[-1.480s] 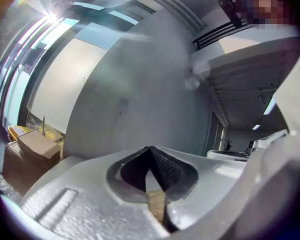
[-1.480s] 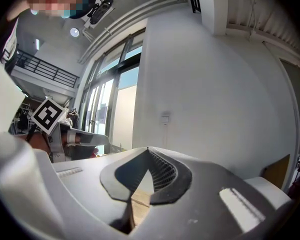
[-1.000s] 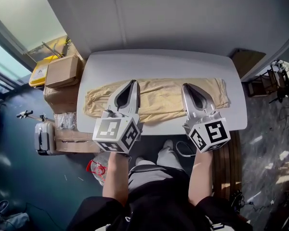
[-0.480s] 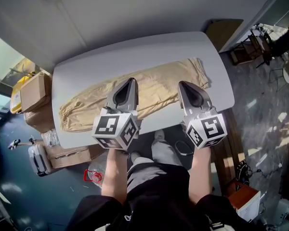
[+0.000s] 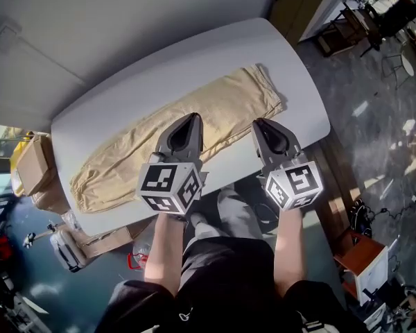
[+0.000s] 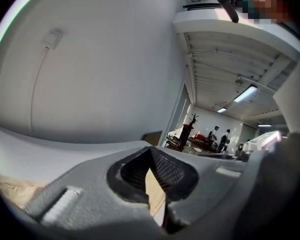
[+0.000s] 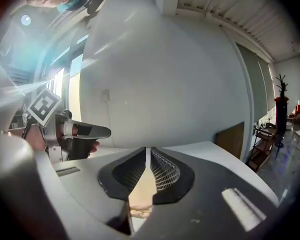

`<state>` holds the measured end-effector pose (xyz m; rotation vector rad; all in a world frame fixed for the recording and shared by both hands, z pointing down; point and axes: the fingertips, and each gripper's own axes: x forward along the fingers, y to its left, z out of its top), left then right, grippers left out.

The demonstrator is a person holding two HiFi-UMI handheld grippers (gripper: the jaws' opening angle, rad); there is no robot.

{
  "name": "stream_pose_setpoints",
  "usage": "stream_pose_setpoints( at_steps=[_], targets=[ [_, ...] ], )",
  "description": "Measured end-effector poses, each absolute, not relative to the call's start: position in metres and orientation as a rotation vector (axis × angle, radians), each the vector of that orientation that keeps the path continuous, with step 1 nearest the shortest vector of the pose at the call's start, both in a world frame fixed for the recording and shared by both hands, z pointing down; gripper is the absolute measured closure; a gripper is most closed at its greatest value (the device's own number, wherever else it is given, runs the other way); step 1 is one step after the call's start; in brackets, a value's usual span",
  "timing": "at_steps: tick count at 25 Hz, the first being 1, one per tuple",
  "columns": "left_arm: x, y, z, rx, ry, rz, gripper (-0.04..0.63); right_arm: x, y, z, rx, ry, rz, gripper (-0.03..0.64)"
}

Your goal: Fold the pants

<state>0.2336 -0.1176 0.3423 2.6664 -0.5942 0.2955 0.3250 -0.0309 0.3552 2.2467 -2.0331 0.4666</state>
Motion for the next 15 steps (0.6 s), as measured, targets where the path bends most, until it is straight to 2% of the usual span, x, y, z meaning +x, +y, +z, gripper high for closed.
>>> stream_pose_setpoints(
  at_steps=[10,15],
  targets=[
    [0.319,-0.120,0.417,2.619,-0.473,0.446,0.592,0.416,-0.025,0.439,2.311,-1.877,0.665,0.529],
    [0.344,-0.118,0.449,2.587,-0.457,0.517,0.592,0.450,-0.022,0.474,2.313,-1.804,0.759,0.468]
  ],
)
